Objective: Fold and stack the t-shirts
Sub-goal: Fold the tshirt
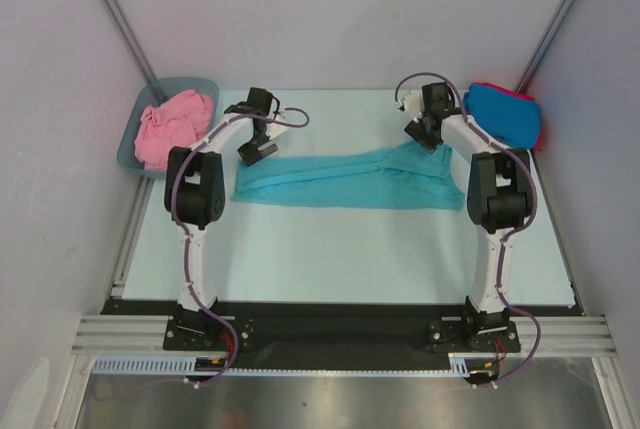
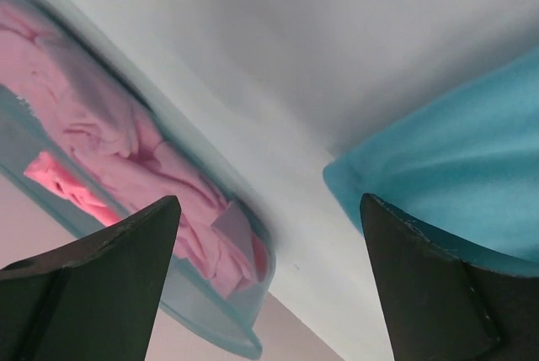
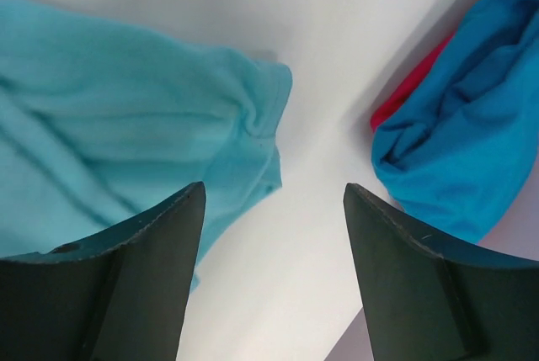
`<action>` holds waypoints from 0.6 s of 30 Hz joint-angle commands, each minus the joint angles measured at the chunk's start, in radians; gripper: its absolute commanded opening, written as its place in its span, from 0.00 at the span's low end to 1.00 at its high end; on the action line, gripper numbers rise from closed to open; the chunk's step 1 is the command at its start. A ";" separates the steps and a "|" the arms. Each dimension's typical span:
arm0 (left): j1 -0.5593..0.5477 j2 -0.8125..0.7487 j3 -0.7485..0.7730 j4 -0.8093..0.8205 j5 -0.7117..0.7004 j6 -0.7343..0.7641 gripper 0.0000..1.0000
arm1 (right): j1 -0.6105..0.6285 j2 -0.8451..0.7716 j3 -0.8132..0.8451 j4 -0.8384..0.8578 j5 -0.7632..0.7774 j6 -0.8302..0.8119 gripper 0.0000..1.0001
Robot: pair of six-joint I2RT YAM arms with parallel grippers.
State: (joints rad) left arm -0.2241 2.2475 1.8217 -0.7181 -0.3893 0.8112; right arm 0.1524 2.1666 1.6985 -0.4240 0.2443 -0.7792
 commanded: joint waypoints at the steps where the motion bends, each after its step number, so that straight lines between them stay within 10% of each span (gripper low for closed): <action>1: 0.008 -0.129 -0.019 0.034 0.001 -0.020 0.94 | 0.009 -0.137 0.027 -0.123 -0.066 0.052 0.73; 18: 0.006 -0.177 -0.087 0.034 0.059 -0.087 1.00 | -0.004 -0.033 0.149 -0.401 -0.488 0.213 0.69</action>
State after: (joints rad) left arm -0.2214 2.1239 1.7405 -0.6945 -0.3519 0.7666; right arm 0.1547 2.1017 1.7535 -0.7921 -0.1322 -0.6239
